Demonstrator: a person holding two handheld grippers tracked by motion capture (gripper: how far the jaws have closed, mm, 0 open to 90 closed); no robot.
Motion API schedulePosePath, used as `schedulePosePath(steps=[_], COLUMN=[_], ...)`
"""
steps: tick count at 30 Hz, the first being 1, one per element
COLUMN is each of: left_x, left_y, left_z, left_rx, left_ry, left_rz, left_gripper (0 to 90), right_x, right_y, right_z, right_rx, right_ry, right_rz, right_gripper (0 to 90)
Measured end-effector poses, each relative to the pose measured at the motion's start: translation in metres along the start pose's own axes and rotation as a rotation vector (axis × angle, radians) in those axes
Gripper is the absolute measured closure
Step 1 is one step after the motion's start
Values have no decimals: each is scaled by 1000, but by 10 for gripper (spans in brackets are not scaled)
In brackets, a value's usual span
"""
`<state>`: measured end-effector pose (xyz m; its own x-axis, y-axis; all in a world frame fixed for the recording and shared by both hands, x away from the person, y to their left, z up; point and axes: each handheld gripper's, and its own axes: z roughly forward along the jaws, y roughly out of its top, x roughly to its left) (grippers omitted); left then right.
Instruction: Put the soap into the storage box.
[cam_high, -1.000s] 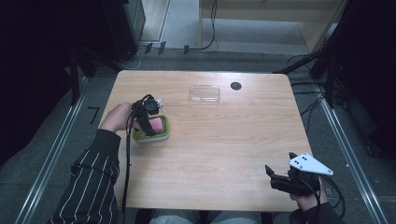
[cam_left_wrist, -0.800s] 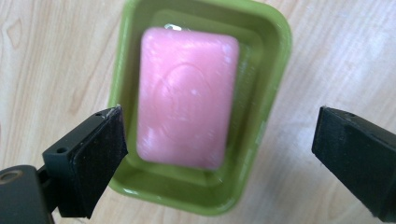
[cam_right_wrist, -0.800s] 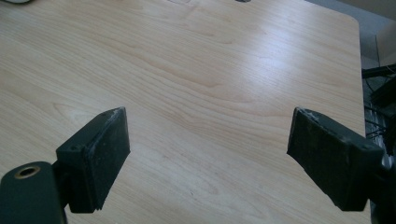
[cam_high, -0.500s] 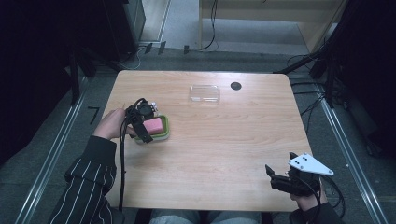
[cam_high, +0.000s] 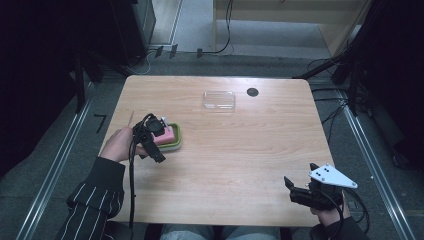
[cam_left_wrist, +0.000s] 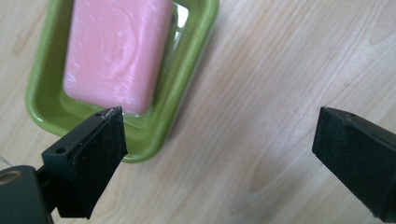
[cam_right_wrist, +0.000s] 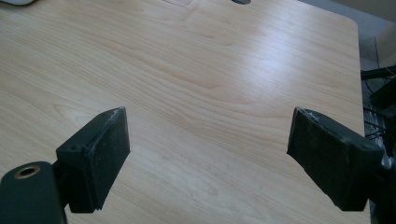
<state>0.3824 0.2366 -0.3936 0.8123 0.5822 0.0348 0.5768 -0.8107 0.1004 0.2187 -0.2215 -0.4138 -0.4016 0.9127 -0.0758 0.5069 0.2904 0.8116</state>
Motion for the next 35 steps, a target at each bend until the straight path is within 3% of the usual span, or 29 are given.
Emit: schedulePosePath(steps=[17, 21, 35], left_x=[-39, -47, -64], left_y=[-24, -29, -46], left_z=[11, 15, 35], left_rx=[6, -11, -10], left_ry=[-24, -28, -54], left_rz=[-22, -32, -46], left_gripper=[27, 25, 20], right_x=[0, 0, 0], right_y=[0, 0, 0], right_z=[0, 0, 0], right_rx=[-2, -1, 0], right_ry=[2, 1, 0], right_rz=[1, -2, -4], right_gripper=[138, 138, 138])
